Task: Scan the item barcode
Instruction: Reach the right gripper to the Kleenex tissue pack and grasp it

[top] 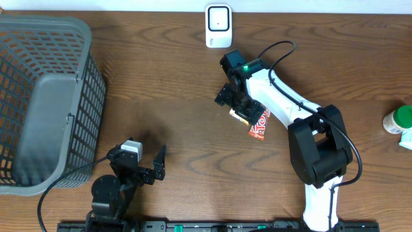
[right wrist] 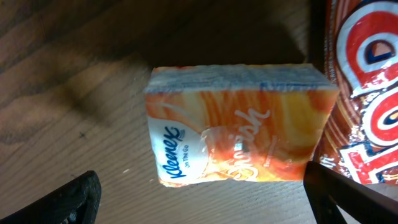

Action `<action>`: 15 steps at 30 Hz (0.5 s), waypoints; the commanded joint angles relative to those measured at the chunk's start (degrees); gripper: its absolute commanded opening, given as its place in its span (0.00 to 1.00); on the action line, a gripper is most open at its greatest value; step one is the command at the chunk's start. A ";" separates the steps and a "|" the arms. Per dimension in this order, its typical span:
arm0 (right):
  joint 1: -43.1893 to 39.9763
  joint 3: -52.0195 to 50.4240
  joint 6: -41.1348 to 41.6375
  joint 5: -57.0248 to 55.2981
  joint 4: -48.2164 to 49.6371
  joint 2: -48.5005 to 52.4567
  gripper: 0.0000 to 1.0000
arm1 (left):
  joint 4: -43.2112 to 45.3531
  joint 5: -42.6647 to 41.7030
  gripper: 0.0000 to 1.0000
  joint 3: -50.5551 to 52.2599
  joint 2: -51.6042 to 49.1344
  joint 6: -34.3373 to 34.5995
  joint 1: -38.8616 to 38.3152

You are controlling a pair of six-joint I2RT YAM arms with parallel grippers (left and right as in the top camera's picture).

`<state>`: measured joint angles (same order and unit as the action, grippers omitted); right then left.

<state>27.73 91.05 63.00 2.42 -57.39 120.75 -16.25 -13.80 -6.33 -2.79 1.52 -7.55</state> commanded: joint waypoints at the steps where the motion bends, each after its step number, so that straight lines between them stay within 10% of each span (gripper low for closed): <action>1: -1.46 -0.11 1.11 -3.02 -0.04 1.01 1.00 | -1.42 -0.50 0.98 0.87 0.22 0.28 0.09; 15: -2.03 -4.46 -2.38 -3.93 4.79 1.16 0.97 | -1.42 -0.52 0.98 0.87 0.22 0.28 0.09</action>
<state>25.85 89.01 61.12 -0.05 -54.46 121.14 -16.25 -13.80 -6.33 -2.79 1.52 -7.55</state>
